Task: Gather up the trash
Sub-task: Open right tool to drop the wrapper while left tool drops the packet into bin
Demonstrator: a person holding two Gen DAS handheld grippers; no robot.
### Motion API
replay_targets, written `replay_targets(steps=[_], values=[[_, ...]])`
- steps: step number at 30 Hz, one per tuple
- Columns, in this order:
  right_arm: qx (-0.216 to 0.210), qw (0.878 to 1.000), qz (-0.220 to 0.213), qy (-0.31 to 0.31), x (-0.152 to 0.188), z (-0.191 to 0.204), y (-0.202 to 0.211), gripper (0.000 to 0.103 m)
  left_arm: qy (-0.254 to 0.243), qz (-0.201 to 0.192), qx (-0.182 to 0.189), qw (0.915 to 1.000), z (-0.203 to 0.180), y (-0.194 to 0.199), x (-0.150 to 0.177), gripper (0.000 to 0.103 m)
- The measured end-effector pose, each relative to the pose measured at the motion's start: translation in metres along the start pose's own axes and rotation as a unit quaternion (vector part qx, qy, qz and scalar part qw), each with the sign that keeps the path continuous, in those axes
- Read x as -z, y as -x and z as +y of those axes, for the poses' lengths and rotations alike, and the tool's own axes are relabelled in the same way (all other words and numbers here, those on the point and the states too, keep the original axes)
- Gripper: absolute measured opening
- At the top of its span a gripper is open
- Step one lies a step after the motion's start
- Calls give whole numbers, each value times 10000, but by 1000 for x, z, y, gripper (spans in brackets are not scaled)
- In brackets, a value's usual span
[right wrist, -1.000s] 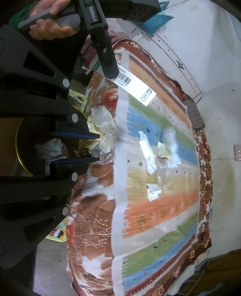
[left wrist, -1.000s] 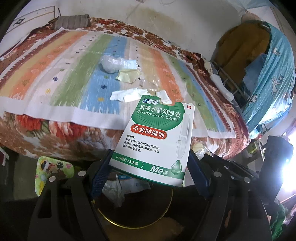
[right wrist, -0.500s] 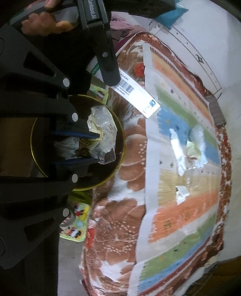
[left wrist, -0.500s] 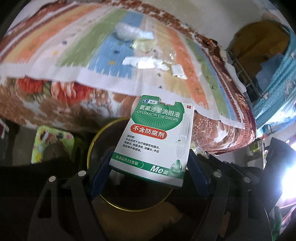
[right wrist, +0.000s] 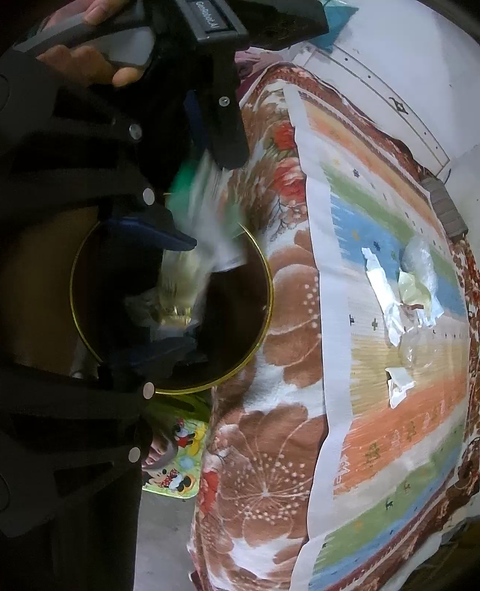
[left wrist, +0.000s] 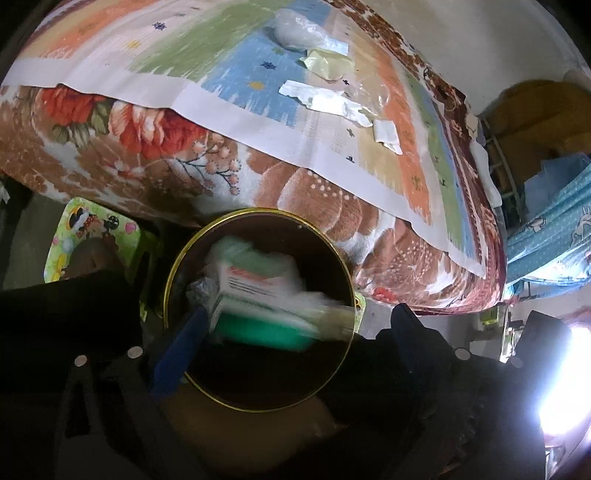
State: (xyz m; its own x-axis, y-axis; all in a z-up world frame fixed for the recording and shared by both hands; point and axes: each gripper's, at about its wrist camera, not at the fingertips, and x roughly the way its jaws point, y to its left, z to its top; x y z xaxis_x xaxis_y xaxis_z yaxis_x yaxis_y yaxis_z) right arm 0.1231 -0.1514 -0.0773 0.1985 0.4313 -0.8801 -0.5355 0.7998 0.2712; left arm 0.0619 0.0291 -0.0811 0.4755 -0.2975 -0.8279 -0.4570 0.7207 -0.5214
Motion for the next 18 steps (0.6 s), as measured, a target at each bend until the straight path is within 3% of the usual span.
replay_targets(steps=[7, 15, 18], values=[[-75, 10000, -46, 2, -3, 0, 4, 57, -76, -371, -294, 9988, 1, 13, -8, 97], [-73, 9996, -246, 140, -26, 0, 9, 67, -301, -912, -839, 9918, -2, 30, -29, 97], [-26, 9988, -415, 239, -38, 0, 16, 78, -394, -1041, -886, 9898, -7, 36, -38, 97]])
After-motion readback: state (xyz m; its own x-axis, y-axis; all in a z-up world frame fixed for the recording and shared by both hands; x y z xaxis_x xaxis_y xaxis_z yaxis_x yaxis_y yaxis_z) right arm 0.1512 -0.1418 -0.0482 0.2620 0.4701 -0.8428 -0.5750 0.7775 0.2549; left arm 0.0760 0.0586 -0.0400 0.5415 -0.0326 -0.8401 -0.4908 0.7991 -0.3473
